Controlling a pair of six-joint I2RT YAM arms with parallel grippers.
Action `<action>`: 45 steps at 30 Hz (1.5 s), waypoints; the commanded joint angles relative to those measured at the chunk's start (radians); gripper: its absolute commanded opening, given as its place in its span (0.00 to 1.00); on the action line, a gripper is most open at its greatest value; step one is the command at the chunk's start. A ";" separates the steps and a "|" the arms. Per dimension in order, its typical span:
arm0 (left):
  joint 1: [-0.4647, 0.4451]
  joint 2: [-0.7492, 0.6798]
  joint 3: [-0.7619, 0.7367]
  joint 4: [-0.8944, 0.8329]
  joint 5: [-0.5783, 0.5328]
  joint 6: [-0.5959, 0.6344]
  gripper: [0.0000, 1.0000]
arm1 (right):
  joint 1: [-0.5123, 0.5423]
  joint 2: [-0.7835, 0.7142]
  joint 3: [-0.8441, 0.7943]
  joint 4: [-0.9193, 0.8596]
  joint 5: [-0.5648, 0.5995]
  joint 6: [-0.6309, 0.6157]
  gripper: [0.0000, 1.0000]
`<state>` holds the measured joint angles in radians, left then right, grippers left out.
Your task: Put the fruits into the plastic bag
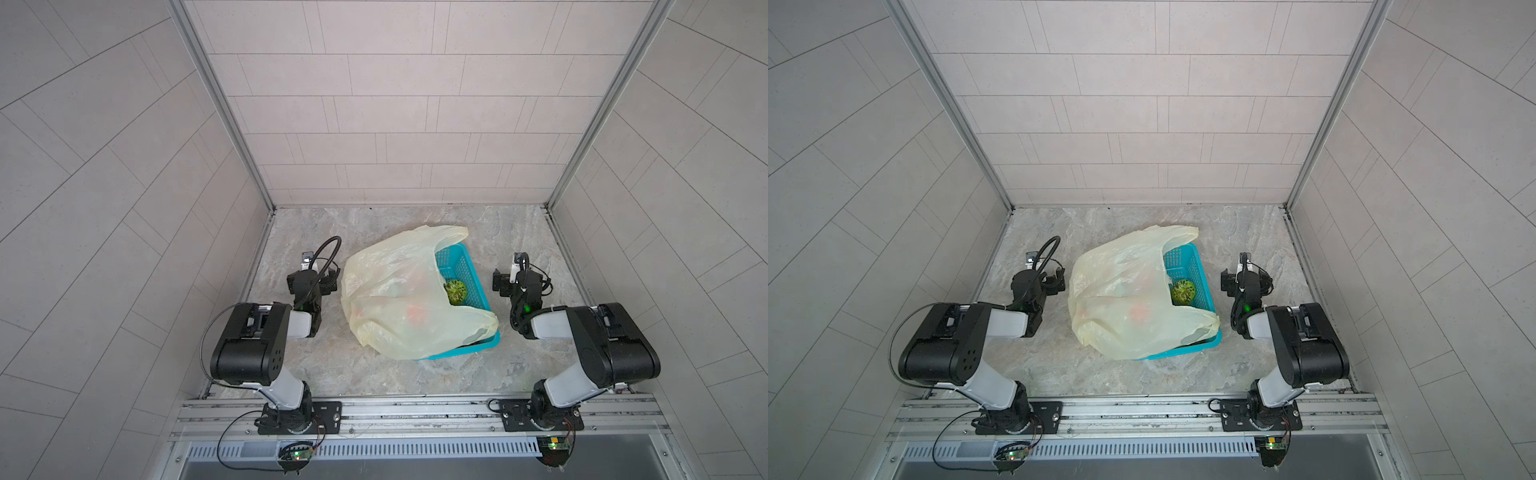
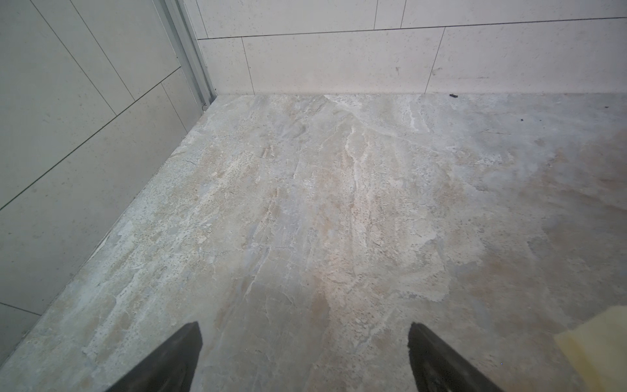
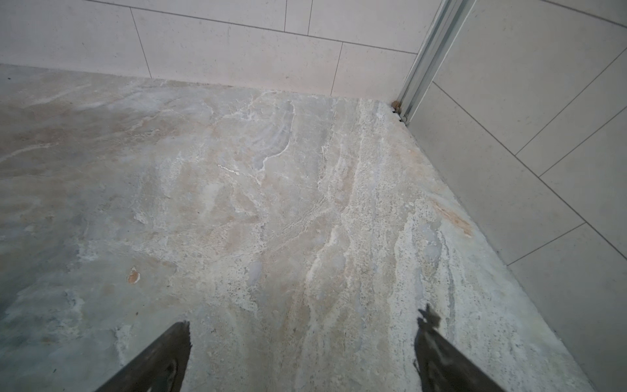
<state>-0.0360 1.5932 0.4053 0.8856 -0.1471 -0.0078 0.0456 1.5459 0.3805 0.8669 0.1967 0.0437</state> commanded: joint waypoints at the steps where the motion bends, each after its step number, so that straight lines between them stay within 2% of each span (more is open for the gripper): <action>1: -0.005 -0.009 -0.006 0.028 -0.009 0.002 1.00 | 0.005 0.008 -0.001 0.037 0.011 0.005 0.99; 2: -0.004 -0.008 -0.008 0.029 -0.009 0.002 1.00 | 0.004 -0.003 0.008 0.002 0.000 -0.018 0.99; 5: -0.002 -0.014 -0.005 0.028 0.005 0.004 1.00 | 0.004 -0.039 0.028 -0.091 0.016 0.016 1.00; 7: 0.000 -0.075 0.069 -0.161 0.027 0.007 1.00 | 0.006 -0.074 0.015 -0.040 0.036 -0.018 0.99; 9: 0.002 -0.128 0.219 -0.478 -0.021 -0.043 1.00 | 0.017 -0.192 0.077 -0.251 0.124 0.028 0.87; 10: 0.004 -0.136 0.274 -0.587 -0.035 -0.054 1.00 | 0.017 -0.240 0.119 -0.377 0.158 0.075 0.82; 12: 0.002 -0.152 0.375 -0.786 -0.091 -0.058 1.00 | 0.019 -0.326 0.192 -0.608 0.184 0.167 0.65; 14: 0.002 -0.181 0.378 -0.786 -0.151 -0.108 1.00 | 0.035 -0.367 0.207 -0.667 0.242 0.286 0.56; 15: 0.002 -0.195 0.370 -0.761 -0.224 -0.183 1.00 | 0.048 -0.391 0.229 -0.739 0.251 0.349 0.55; 17: 0.004 -0.218 0.436 -0.880 -0.279 -0.302 1.00 | 0.099 -0.421 0.303 -0.885 0.260 0.416 0.55; 18: 0.001 -0.222 0.493 -0.983 -0.263 -0.347 1.00 | 0.132 -0.432 0.333 -0.942 0.247 0.417 0.56; 20: -0.007 -0.226 0.593 -1.141 -0.097 -0.413 1.00 | 0.183 -0.447 0.393 -1.055 0.234 0.439 0.58; 23: -0.128 -0.222 0.722 -1.326 0.012 -0.500 1.00 | 0.209 -0.450 0.478 -1.210 0.113 0.475 0.60; 27: -0.429 -0.175 0.865 -1.482 0.038 -0.530 1.00 | 0.243 -0.458 0.534 -1.346 0.010 0.493 0.62; 30: -0.579 -0.110 0.934 -1.515 0.108 -0.575 1.00 | 0.247 -0.461 0.553 -1.421 -0.016 0.484 0.62; 33: -0.682 -0.020 1.031 -1.558 0.175 -0.587 1.00 | 0.252 -0.464 0.565 -1.472 -0.008 0.458 0.62; 38: -0.794 0.110 1.150 -1.607 0.161 -0.547 1.00 | 0.258 -0.497 0.510 -1.471 0.021 0.435 0.63; 45: -0.861 0.246 1.322 -1.699 0.125 -0.497 1.00 | 0.258 -0.533 0.469 -1.456 -0.007 0.423 0.63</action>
<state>-0.8856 1.8069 1.6459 -0.7284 0.0032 -0.5304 0.2985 1.0336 0.8574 -0.5747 0.1955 0.4747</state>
